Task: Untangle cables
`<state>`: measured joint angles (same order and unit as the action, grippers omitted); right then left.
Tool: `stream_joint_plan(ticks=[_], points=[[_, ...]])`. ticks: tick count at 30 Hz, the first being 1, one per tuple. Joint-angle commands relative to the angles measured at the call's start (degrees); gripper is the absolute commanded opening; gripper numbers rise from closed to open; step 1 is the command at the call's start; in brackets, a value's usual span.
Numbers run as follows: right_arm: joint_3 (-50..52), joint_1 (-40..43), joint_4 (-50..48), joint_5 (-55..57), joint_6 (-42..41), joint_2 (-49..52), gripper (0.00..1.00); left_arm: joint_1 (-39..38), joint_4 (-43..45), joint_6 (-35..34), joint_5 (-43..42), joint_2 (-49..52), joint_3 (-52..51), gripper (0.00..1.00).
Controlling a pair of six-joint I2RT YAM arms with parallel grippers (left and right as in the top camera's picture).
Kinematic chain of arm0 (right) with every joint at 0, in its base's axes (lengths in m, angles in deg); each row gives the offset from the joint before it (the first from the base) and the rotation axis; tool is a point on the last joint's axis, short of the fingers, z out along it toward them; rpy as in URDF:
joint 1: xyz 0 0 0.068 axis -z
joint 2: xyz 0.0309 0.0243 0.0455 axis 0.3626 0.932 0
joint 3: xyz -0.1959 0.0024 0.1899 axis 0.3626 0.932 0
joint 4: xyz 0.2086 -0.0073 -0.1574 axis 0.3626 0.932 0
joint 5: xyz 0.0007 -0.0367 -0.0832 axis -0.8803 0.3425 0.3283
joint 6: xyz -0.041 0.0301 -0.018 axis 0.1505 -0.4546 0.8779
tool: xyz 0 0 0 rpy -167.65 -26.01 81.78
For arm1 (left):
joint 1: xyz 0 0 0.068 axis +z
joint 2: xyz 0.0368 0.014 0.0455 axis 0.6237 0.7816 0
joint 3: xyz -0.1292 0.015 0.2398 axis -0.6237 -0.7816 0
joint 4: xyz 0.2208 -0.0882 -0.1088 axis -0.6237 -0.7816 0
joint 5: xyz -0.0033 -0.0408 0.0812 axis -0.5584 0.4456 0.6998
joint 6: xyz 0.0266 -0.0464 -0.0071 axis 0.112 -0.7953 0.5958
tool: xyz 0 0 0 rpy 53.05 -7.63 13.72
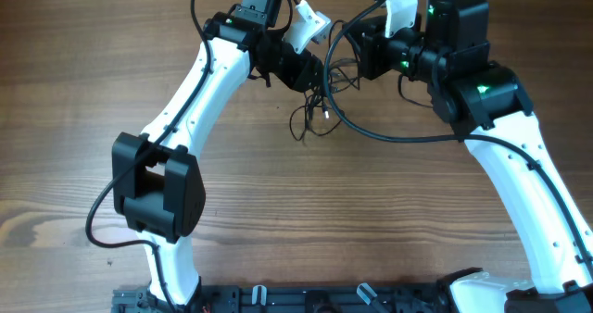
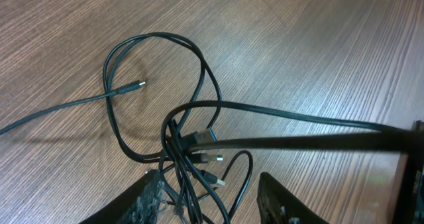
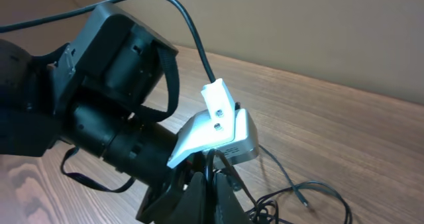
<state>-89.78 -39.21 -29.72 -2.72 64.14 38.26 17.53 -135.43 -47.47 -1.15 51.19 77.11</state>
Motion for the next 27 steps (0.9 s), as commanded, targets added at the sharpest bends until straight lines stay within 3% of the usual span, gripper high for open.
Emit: stream_joint_plan(ticks=[1, 27], points=[[-1.88, 0.15, -1.16, -1.33, -1.51, -2.14, 0.04, -0.04, -0.35, 3.39, -0.52, 0.66, -0.83, 0.47], [-1.90, 1.01, -2.71, -2.69, -2.91, -3.26, 0.04, -0.11, 1.68, 4.11, -2.01, 0.66, -7.26, 0.44]])
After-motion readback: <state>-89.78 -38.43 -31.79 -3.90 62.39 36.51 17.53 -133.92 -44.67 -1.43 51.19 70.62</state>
